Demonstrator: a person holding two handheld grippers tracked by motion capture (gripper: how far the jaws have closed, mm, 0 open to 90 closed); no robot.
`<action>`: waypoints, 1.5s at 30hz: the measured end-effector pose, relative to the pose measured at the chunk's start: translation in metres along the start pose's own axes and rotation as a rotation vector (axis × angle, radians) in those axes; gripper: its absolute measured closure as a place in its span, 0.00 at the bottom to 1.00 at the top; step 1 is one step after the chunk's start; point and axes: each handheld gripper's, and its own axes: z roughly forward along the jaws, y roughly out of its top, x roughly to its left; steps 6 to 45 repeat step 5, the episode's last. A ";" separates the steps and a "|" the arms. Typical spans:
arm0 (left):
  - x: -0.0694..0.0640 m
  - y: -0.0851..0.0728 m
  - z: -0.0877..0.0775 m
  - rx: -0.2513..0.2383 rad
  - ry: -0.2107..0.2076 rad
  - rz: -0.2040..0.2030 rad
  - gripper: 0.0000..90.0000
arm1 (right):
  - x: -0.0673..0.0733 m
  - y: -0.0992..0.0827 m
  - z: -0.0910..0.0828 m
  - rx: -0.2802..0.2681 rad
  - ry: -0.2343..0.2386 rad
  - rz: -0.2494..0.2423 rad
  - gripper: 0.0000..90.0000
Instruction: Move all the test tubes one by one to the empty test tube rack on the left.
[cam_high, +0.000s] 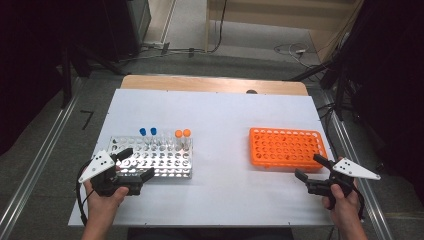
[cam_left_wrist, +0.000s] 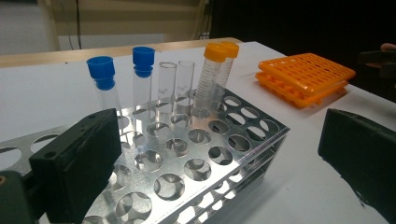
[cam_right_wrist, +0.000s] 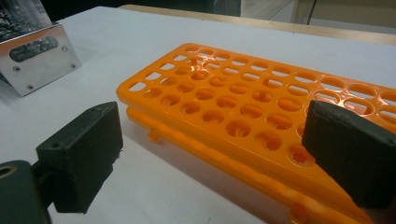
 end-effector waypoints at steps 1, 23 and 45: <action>0.000 0.000 0.000 0.002 0.001 -0.001 0.00 | 0.000 0.000 0.000 0.001 0.002 -0.002 0.04; 0.001 -0.001 0.001 0.006 0.001 -0.005 0.00 | 0.001 0.000 0.001 0.004 0.007 -0.001 0.04; 0.001 -0.001 0.001 0.006 0.001 -0.005 0.00 | 0.001 0.000 0.001 0.004 0.007 -0.001 0.04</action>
